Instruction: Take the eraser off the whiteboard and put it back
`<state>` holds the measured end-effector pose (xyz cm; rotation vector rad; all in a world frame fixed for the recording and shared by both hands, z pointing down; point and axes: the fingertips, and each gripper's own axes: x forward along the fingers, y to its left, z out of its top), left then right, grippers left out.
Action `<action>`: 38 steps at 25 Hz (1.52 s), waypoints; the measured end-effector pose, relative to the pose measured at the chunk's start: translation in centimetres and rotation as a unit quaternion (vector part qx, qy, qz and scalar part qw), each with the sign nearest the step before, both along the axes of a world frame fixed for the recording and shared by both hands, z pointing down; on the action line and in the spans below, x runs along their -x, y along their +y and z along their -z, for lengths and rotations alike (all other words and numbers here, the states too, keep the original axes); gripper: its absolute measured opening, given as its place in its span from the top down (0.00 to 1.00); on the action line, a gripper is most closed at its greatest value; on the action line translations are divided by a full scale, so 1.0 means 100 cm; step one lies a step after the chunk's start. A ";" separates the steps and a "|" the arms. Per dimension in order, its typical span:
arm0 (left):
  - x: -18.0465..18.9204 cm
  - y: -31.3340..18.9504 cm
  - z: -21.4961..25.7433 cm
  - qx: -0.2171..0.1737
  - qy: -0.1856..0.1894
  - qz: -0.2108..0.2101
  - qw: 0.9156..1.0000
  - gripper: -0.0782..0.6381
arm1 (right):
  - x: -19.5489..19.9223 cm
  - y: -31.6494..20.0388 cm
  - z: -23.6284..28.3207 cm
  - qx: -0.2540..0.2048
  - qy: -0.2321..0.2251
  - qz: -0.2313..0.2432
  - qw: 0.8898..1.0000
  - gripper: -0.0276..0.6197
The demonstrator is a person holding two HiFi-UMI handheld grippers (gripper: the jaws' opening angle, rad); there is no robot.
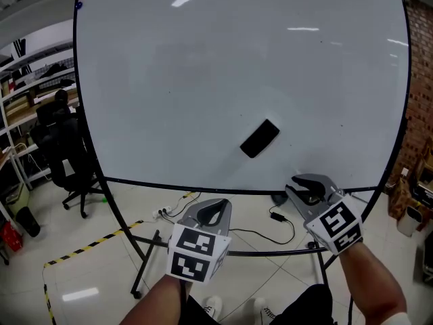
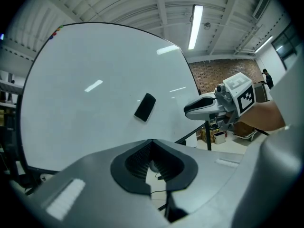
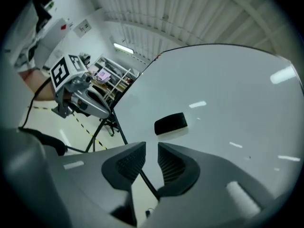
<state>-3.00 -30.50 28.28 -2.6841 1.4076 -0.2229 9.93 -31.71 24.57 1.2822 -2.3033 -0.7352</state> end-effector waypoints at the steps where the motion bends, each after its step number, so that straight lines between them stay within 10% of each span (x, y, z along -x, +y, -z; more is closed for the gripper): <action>1: 0.000 0.000 -0.001 0.001 -0.002 -0.001 1.000 0.87 | 0.002 -0.001 0.002 -0.012 0.019 -0.001 1.000 0.83; 19: -0.001 0.001 0.002 0.001 0.007 -0.006 1.000 0.87 | 0.039 -0.036 0.014 -0.143 0.267 -0.015 0.953 0.67; 30: 0.003 -0.005 -0.005 0.007 0.018 -0.006 1.000 0.87 | 0.050 -0.072 0.013 -0.195 0.408 -0.026 0.892 0.55; 38: 0.006 -0.004 -0.011 0.014 0.016 -0.006 1.000 0.87 | 0.048 -0.090 0.024 -0.251 0.535 -0.073 0.803 0.54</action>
